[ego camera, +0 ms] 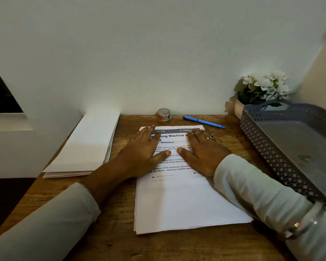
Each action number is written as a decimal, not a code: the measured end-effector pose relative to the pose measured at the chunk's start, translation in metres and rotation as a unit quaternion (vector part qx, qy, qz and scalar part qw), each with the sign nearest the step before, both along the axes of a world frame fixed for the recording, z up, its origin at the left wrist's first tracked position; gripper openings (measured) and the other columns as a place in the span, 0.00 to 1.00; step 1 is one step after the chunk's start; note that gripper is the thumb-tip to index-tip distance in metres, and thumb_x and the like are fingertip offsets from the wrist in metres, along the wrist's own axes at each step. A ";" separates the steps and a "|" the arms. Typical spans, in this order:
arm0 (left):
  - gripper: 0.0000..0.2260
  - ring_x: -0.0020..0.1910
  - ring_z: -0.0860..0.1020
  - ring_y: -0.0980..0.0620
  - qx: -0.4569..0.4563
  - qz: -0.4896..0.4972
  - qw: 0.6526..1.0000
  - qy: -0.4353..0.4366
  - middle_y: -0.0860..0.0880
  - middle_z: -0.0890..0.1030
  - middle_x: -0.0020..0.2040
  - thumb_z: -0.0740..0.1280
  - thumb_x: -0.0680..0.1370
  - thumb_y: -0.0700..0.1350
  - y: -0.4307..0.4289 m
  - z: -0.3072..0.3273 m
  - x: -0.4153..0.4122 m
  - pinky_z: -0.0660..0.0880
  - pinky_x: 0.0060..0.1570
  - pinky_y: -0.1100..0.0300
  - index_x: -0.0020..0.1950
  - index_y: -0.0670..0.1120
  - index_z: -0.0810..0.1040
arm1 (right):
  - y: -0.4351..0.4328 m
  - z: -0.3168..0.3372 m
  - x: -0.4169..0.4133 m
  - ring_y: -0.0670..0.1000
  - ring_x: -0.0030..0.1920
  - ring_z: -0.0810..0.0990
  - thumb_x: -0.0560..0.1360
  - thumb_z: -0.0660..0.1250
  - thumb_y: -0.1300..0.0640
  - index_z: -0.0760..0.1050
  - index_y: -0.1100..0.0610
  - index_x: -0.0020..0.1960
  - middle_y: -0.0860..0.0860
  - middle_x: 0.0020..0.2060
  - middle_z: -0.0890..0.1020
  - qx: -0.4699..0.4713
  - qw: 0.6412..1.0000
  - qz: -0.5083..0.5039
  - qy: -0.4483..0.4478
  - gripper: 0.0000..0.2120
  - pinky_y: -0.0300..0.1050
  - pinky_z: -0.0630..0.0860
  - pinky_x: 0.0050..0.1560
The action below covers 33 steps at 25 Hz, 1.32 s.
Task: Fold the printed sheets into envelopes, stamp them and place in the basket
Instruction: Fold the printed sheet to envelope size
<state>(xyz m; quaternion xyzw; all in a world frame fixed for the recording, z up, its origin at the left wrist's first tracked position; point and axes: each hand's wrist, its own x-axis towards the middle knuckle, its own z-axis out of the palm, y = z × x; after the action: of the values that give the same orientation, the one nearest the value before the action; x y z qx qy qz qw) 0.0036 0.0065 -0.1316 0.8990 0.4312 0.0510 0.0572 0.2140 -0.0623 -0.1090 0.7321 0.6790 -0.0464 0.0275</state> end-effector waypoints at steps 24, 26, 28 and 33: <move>0.31 0.80 0.40 0.52 0.003 -0.052 0.996 0.069 0.47 0.41 0.82 0.44 0.84 0.61 0.006 0.007 0.027 0.40 0.78 0.53 0.82 0.45 0.42 | 0.020 -0.005 0.004 0.51 0.82 0.41 0.83 0.43 0.37 0.41 0.51 0.83 0.49 0.83 0.43 -0.019 0.999 0.031 0.017 0.33 0.56 0.40 0.80; 0.32 0.81 0.41 0.51 0.009 -0.026 0.997 0.065 0.47 0.42 0.82 0.43 0.84 0.61 0.013 0.005 0.017 0.41 0.79 0.52 0.82 0.45 0.43 | 0.022 -0.006 0.004 0.51 0.82 0.42 0.83 0.43 0.36 0.41 0.51 0.83 0.49 0.83 0.43 -0.015 0.999 0.026 0.018 0.34 0.56 0.40 0.81; 0.33 0.81 0.41 0.51 0.008 -0.011 0.998 0.069 0.46 0.42 0.82 0.42 0.83 0.62 0.015 0.002 0.013 0.42 0.79 0.50 0.82 0.45 0.43 | 0.021 -0.008 0.005 0.52 0.82 0.42 0.83 0.43 0.36 0.42 0.52 0.83 0.50 0.83 0.44 -0.007 1.000 0.015 0.015 0.34 0.57 0.41 0.80; 0.32 0.80 0.40 0.51 0.001 -0.007 0.998 0.067 0.47 0.42 0.82 0.44 0.84 0.61 0.016 0.000 0.013 0.43 0.79 0.48 0.82 0.45 0.42 | 0.011 -0.009 -0.003 0.49 0.82 0.39 0.83 0.42 0.37 0.40 0.48 0.83 0.47 0.82 0.42 -0.010 0.994 0.107 -0.001 0.32 0.57 0.39 0.80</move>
<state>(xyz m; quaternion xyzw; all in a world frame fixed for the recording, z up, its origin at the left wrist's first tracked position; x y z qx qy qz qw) 0.0166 0.0223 -0.1313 0.9033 0.4280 -0.0090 0.0277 0.2106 -0.0514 -0.1185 0.6549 0.7530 -0.0496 0.0406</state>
